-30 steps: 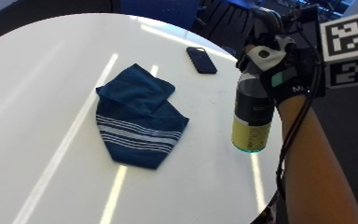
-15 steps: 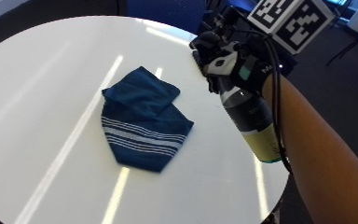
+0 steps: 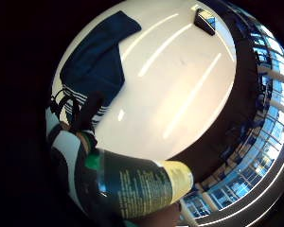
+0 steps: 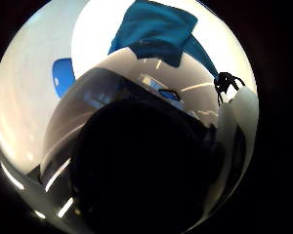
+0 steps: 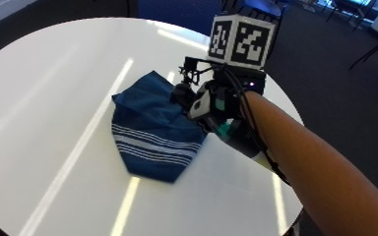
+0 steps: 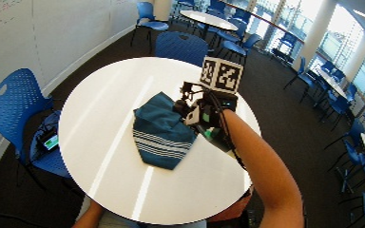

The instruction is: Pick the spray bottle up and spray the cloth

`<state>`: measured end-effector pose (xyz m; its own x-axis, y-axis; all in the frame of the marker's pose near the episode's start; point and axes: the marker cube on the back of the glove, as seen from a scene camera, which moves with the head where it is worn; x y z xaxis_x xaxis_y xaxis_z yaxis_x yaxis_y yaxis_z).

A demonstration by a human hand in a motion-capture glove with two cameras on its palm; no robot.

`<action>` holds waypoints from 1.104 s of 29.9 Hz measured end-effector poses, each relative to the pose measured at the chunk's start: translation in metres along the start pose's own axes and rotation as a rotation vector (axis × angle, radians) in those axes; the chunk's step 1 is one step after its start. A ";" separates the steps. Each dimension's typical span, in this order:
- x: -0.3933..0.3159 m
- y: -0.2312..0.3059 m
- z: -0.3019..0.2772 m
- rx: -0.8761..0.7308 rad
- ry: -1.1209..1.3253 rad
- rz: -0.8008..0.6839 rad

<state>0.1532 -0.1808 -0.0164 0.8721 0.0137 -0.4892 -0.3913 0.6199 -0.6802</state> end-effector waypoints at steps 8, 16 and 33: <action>-0.002 -0.014 0.028 -0.094 0.115 0.030; -0.003 -0.016 0.043 -0.183 0.145 0.043; -0.014 -0.006 0.005 -0.020 0.023 -0.019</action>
<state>0.1451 -0.1809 -0.0028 0.8726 -0.0165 -0.4882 -0.3805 0.6037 -0.7005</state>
